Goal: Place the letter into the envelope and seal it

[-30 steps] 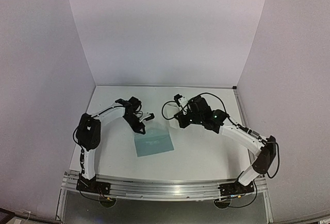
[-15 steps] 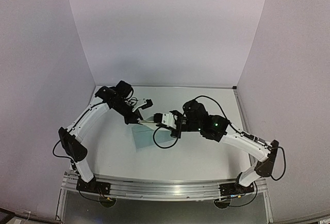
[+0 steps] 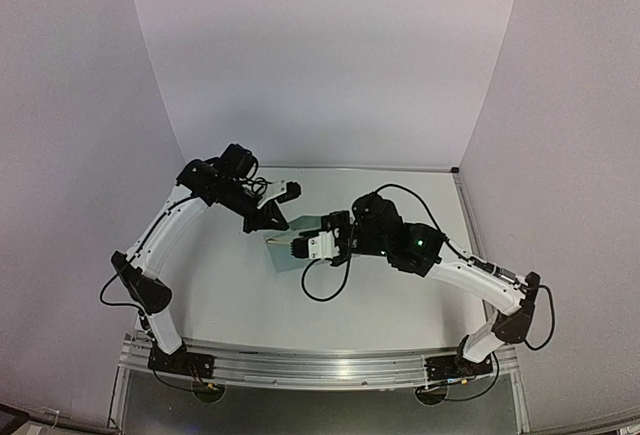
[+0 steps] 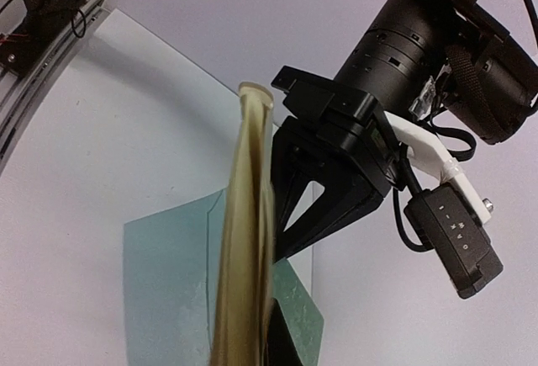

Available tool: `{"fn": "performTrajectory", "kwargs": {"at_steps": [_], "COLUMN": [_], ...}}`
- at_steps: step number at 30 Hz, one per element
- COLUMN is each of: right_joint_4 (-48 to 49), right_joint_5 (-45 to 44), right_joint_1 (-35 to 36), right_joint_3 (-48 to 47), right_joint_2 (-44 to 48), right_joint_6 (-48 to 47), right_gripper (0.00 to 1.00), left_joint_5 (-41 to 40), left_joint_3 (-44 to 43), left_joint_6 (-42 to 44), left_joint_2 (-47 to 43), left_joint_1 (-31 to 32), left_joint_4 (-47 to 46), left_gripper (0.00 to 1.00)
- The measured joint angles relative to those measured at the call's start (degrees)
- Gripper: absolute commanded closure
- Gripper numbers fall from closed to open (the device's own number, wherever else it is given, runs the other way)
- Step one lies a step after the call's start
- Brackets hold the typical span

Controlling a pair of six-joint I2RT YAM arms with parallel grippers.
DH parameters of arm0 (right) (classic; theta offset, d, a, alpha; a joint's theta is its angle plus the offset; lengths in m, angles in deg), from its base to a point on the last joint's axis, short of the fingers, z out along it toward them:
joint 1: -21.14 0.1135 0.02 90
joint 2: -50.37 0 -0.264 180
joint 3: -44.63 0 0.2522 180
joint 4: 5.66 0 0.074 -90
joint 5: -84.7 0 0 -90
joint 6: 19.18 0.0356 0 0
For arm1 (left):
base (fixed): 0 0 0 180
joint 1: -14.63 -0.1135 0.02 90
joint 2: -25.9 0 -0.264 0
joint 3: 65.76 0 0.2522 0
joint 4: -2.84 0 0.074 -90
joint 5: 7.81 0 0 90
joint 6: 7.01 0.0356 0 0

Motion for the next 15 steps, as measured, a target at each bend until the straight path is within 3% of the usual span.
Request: {"fn": "performTrajectory", "kwargs": {"at_steps": [15], "right_joint_4": [-3.1], "right_joint_5": [-7.9], "right_joint_1": [0.0], "right_joint_3": [-0.3], "right_joint_2": [-0.1], "right_joint_6": [-7.6], "right_gripper": [1.0], "left_joint_5": [1.3], "left_joint_3": [-0.9], "left_joint_6": [3.0], "left_joint_2": [0.1], "left_joint_1": [1.9], "left_joint_4": [0.0], "left_gripper": [1.0]}}
